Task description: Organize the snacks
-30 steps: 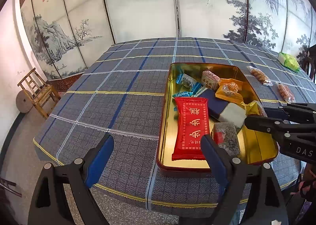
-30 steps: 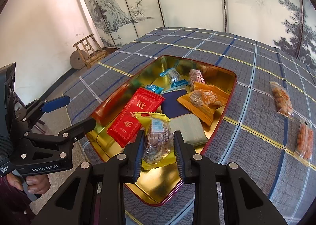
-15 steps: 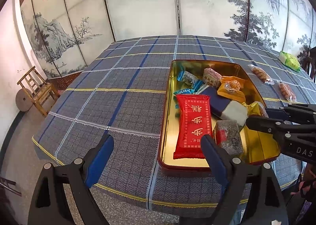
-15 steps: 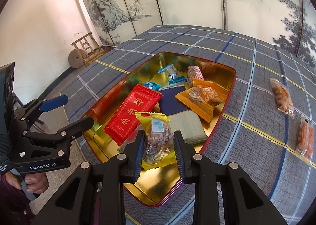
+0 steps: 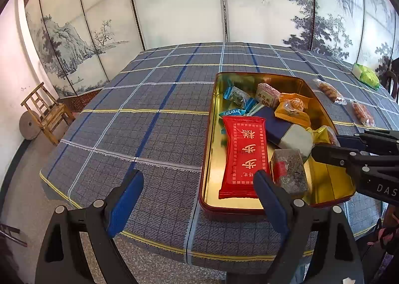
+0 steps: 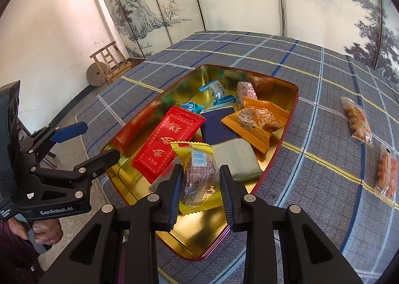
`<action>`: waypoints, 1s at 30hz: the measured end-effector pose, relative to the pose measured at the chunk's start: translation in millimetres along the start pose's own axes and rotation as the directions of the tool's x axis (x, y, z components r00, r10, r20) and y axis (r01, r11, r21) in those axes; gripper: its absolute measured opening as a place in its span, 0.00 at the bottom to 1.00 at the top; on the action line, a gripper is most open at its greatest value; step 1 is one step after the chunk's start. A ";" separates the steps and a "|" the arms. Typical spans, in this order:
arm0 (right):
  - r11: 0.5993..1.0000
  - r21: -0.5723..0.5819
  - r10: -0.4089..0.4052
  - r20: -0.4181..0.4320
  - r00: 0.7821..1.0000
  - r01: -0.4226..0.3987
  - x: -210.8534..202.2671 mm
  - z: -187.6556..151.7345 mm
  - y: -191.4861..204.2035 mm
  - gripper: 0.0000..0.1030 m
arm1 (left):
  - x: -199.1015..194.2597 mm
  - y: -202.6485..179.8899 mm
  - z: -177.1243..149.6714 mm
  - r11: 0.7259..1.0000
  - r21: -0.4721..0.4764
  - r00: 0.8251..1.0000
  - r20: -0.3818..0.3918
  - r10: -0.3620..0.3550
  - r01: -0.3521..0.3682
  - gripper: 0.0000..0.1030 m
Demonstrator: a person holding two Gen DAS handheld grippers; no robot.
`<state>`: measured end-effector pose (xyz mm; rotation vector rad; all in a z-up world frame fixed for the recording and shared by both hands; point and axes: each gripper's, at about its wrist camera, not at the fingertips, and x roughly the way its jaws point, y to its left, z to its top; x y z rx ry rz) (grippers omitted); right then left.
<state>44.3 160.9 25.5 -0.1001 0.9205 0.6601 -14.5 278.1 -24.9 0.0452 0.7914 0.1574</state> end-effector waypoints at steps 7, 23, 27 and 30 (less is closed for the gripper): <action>1.000 0.013 -0.002 0.005 1.000 0.002 0.7 -3.2 -3.1 0.31 | 0.0 0.0 0.1 1.000 -0.001 1.000 0.000 -0.001 0.001 0.85; 0.998 0.058 0.034 0.088 0.996 -0.039 -23.9 -10.7 -16.2 0.49 | -1.0 -1.7 -2.4 1.000 0.007 1.000 0.002 0.010 -0.010 0.85; 0.995 0.095 0.028 0.160 0.987 -0.043 -46.0 -16.0 -32.5 0.54 | -5.4 -5.4 -0.8 1.000 0.018 1.000 0.008 0.019 -0.019 0.86; 0.991 0.130 -0.012 0.200 0.980 -0.015 -64.1 -20.5 -49.5 0.58 | -8.2 -9.6 -1.0 0.999 0.030 1.000 0.012 0.024 -0.024 0.87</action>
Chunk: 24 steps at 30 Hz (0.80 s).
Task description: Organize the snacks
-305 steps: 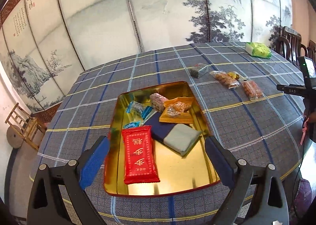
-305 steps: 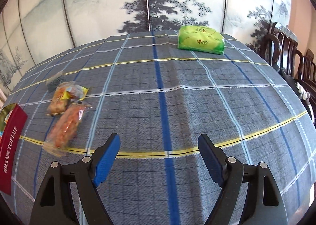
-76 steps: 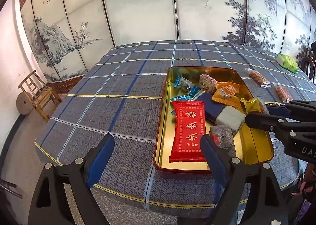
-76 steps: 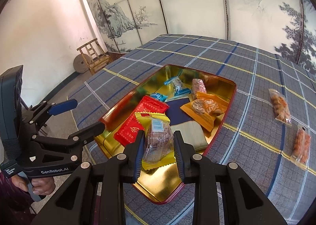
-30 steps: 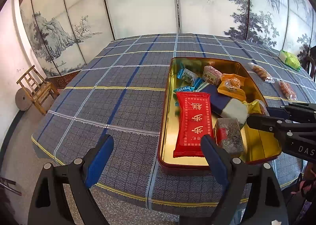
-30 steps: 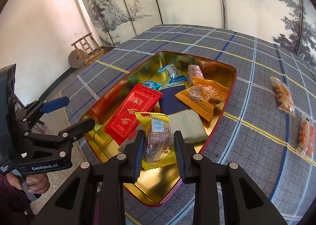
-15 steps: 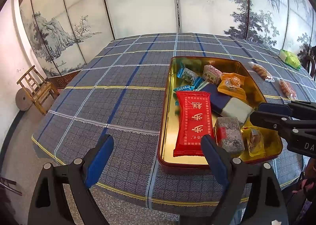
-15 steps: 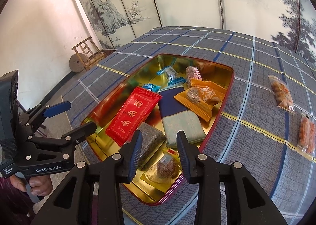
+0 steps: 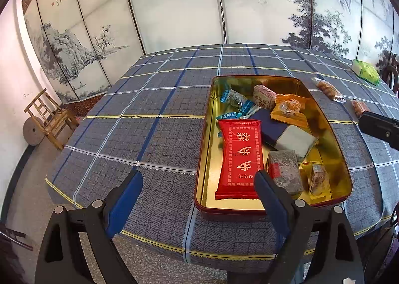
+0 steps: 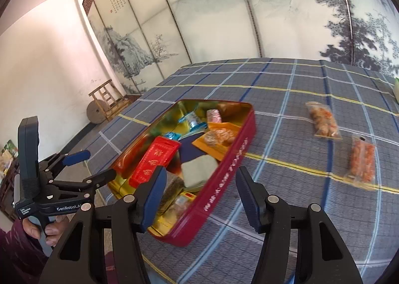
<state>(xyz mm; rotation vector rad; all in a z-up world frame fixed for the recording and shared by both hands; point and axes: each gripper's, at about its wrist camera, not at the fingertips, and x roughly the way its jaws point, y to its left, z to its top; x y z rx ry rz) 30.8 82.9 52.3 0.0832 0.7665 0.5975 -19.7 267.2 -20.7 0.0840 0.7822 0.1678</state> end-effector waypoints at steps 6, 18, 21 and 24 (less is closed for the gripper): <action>0.988 0.059 -0.145 0.029 0.989 0.143 -33.9 -9.4 -54.1 0.62 | -8.2 -9.4 7.6 0.999 0.037 1.000 0.011 0.010 -0.010 0.88; 0.843 0.156 -0.512 -0.066 0.857 0.515 -81.7 -28.3 -193.9 0.74 | -27.0 -66.0 55.5 0.985 0.152 0.996 0.023 -0.089 0.085 0.90; 0.822 0.173 -0.536 -0.086 0.840 0.542 -84.8 -25.2 -222.6 0.79 | -27.8 -92.0 75.8 0.977 0.192 0.994 0.035 -0.102 0.093 0.92; 0.807 0.208 -0.542 -0.109 0.833 0.552 -85.7 -23.6 -249.2 0.85 | -24.5 -119.2 95.2 0.969 0.221 0.992 0.035 -0.119 0.109 0.92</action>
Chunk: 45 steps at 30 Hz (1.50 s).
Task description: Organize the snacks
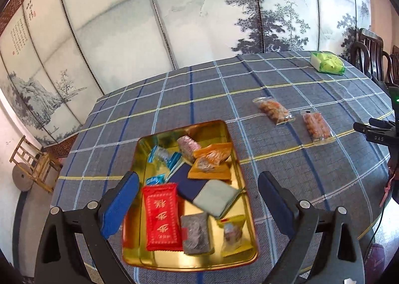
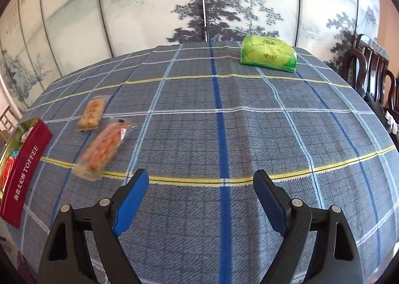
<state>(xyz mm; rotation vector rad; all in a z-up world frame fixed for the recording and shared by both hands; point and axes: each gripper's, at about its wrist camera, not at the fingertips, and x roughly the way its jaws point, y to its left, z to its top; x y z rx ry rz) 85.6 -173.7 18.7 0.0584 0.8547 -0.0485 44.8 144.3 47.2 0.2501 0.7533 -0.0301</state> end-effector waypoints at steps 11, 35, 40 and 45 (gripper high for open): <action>0.997 0.054 0.061 -0.005 0.998 -0.060 12.6 6.3 -22.2 0.93 | 66.0 -80.0 67.3 0.997 0.036 0.994 -0.078 -0.071 0.074 0.92; 0.984 0.036 0.175 0.038 0.984 -0.177 6.0 6.1 -19.5 0.96 | 250.1 -112.7 131.8 0.955 -0.274 0.900 -0.380 -0.215 0.113 0.91; 0.983 0.039 0.180 0.047 0.983 -0.182 5.5 7.5 -20.2 0.96 | 261.7 -119.0 131.5 0.966 -0.250 0.895 -0.412 -0.170 0.068 0.90; 0.983 0.044 0.177 0.050 0.983 -0.179 5.0 7.9 -21.5 0.96 | 249.2 -122.8 131.4 0.972 -0.211 0.910 -0.373 -0.178 0.103 0.45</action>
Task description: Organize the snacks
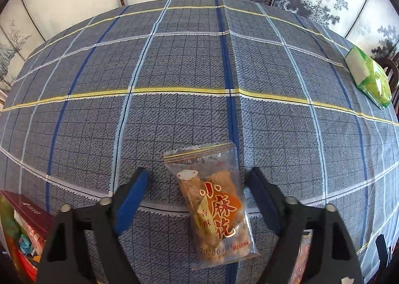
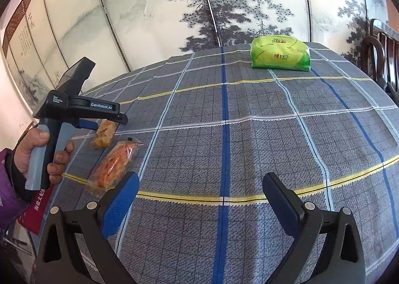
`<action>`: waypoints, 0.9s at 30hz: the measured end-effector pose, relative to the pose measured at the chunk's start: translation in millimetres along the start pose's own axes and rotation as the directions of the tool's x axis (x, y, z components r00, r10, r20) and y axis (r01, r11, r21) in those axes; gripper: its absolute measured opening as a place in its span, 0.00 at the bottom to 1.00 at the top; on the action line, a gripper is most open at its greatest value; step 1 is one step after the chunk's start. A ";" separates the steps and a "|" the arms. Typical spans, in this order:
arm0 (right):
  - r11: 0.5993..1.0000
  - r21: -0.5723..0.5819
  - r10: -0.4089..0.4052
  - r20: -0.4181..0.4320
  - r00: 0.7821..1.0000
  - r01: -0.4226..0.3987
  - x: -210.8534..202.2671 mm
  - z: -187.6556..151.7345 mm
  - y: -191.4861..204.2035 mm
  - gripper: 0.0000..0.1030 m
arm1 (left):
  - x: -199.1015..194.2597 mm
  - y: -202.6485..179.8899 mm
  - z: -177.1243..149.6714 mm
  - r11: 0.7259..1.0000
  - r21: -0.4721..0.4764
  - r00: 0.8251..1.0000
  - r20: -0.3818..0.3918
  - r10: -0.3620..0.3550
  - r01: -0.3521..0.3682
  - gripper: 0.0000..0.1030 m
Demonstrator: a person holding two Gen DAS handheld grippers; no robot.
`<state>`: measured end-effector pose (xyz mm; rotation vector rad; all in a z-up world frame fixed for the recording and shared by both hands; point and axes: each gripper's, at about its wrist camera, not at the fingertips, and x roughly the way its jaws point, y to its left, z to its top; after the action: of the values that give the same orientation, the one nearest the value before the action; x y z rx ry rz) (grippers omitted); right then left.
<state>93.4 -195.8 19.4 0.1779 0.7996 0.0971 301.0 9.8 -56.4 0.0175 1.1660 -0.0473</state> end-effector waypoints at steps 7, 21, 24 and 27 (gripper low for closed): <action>1.000 0.002 -0.024 -0.017 1.000 0.024 4.2 1.2 -1.3 0.97 | -28.4 -3.5 -39.3 0.990 0.056 0.992 -0.003 -0.128 0.128 0.33; 1.000 0.016 0.018 -0.044 0.999 -0.018 3.6 2.9 22.7 0.97 | -131.3 35.5 -145.1 0.971 0.065 0.962 0.137 -0.236 0.229 0.33; 0.998 -0.033 0.060 -0.055 0.997 -0.062 8.3 8.5 63.8 0.97 | -144.1 46.2 -159.7 0.971 0.061 0.960 0.148 -0.238 0.231 0.33; 0.997 -0.059 0.042 -0.118 0.992 -0.050 34.6 13.0 97.2 0.97 | -153.5 57.4 -170.0 0.970 0.050 0.958 0.154 -0.241 0.236 0.33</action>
<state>124.9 -96.7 22.9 0.1328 0.9079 0.1770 87.2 78.0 17.1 -0.0985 1.0027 -0.2766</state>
